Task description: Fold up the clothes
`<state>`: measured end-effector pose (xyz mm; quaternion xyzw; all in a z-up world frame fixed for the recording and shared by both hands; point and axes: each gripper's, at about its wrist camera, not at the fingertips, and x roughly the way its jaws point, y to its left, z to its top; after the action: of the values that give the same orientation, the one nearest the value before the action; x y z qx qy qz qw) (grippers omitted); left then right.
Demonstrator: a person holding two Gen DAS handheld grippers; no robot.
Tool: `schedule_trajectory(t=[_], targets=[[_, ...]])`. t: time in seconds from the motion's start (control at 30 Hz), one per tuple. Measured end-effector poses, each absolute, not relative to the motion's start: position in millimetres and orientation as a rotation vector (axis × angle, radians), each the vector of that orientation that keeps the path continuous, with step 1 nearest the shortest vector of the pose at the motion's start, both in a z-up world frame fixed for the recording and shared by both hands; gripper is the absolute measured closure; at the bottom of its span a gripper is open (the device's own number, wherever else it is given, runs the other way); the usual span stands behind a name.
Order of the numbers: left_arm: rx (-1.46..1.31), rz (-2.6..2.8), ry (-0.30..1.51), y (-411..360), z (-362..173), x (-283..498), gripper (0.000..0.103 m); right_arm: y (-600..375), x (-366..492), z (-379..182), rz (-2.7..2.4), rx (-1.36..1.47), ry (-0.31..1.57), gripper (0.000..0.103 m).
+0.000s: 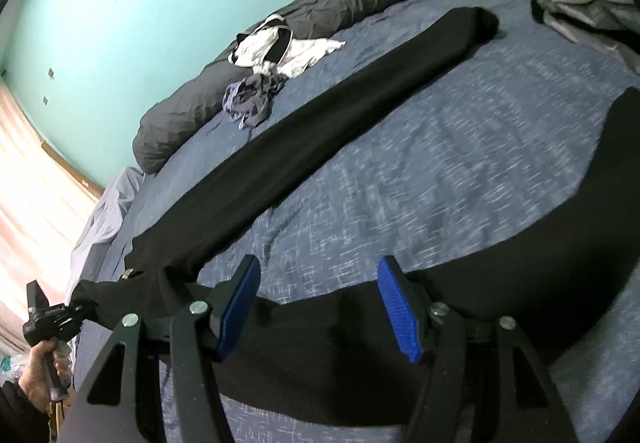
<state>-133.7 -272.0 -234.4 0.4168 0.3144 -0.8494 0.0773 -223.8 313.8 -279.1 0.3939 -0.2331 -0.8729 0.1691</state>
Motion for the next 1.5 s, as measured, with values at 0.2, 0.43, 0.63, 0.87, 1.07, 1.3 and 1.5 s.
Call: schedule_trajectory(t=[0.2,0.43,0.63,0.87,1.07,1.3,1.5], targets=[[1.274,-2.543,0.937,-275.3,-239.0,-122.3,0.089,366.7,-207.6,-250.3,-2.561,1.167,-0.602,0.041],[1.276,-2.547,0.959,-275.7,-252.0,-119.9,0.089,461.0,-190.5,-231.4,-2.719,1.364,-0.405,0.041],[1.286,-2.560,0.940,-276.1,-252.5,-120.9,0.089,516.7,-194.3,-249.9,-2.717,1.524,-0.515,0.041],[1.299,-2.556,0.931,-276.7,-257.1,-123.6,0.089,529.9,-215.0,-280.2,-2.700,1.600,-0.557,0.041],[1.309,-2.557,0.923,-277.2,-261.0,-126.5,0.089,533.5,-228.2,-293.9,-2.723,1.594,-0.562,0.046],[1.313,-2.562,0.918,-277.9,-262.0,-127.5,0.089,524.4,-234.9,-284.4,-2.738,1.485,-0.507,0.090],[1.314,-2.565,0.901,-277.5,-259.1,-125.5,0.089,520.0,-237.8,-230.6,-2.774,1.387,-0.427,0.093]])
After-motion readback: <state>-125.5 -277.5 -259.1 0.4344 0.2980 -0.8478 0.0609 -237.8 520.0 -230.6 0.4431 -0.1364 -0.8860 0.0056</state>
